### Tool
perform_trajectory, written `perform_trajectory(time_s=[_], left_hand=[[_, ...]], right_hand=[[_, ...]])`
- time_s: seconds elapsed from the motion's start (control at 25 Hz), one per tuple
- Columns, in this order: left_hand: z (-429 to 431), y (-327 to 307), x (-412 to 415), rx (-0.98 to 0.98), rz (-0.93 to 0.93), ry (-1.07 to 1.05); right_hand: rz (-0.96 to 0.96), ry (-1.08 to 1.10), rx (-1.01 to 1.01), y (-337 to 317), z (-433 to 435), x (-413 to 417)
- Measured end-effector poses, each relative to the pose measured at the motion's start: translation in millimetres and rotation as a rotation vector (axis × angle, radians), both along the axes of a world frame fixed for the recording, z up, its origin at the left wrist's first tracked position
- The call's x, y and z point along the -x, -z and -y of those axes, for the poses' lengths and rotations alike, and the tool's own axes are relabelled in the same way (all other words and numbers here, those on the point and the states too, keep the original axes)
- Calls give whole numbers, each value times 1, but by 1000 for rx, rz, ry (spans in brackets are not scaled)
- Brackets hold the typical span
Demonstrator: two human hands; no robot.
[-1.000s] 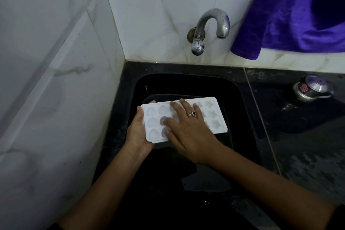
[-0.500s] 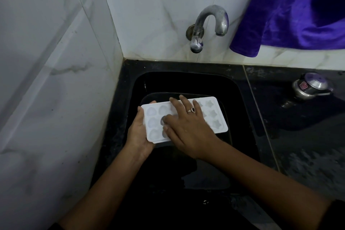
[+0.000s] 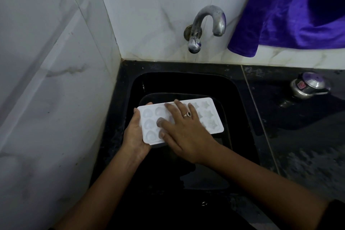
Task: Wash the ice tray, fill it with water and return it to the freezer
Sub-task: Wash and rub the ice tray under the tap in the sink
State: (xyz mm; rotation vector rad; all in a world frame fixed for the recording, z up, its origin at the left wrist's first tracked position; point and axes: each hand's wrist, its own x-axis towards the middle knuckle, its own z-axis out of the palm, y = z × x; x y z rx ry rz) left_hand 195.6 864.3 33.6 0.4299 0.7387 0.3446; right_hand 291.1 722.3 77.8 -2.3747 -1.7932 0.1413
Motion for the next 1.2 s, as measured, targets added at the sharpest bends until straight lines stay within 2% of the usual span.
perform_trajectory(time_s=[0.6,0.76,0.88,1.08,1.2], left_hand=[[6,3,-1,-20,-30,18],[5,8,4,0,-35,16],[-1,14,5,6,-15,29],[2,5,3,24,-2,20],[9,5,4,1,-11,32]], right_hand=[[5,33,9,-1,2,-4],[12,-22,4,5,7,0],[-35,22,0,2,4,-4],[15,-37,30,3,4,5],[0,8,23,-2,4,-8]])
